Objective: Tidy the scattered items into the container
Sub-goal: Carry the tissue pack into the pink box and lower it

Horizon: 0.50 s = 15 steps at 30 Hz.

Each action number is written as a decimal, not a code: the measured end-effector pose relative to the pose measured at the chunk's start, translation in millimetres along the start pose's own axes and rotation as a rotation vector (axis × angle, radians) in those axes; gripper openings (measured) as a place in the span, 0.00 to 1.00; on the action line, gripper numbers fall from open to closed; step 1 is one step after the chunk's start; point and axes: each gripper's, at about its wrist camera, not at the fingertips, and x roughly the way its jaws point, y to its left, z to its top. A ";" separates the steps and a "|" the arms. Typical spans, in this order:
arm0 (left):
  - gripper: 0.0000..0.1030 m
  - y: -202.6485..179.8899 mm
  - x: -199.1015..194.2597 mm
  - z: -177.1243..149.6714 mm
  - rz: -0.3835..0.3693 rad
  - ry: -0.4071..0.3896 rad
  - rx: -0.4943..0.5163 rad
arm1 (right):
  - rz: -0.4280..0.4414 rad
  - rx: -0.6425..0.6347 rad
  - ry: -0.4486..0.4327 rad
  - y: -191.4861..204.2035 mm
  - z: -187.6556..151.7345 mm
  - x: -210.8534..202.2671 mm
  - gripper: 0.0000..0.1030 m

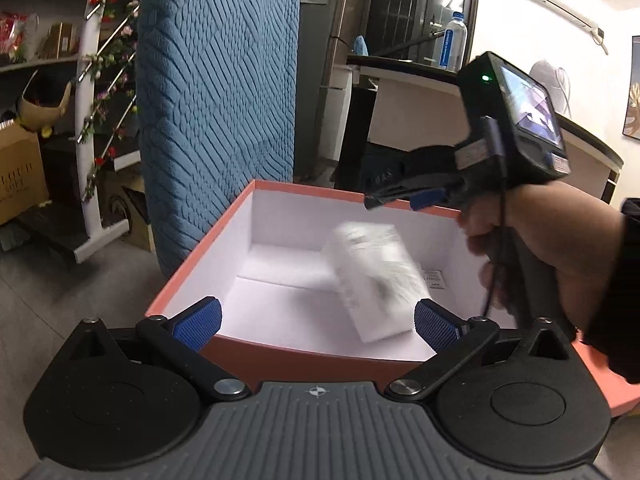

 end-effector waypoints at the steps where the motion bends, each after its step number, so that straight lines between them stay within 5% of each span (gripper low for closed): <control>1: 1.00 -0.9 0.2 -0.3 -0.003 0.003 0.001 | 0.004 -0.004 0.000 -0.6 -2.1 -0.5 0.57; 2: 1.00 -1.2 0.0 -0.4 -0.008 0.004 0.000 | 0.013 -0.005 0.009 -1.7 -2.1 2.4 0.61; 4: 1.00 -1.3 -1.0 -0.4 -0.009 0.000 -0.005 | 0.038 -0.010 0.046 -3.3 -2.7 11.1 0.95; 9: 1.00 -0.2 -1.6 0.2 -0.004 0.002 -0.034 | 0.069 -0.092 0.230 -2.5 -17.0 43.2 1.00; 15: 1.00 -3.7 -3.7 -0.7 -0.001 -0.002 -0.034 | 0.096 -0.151 0.300 14.8 -26.3 76.7 1.00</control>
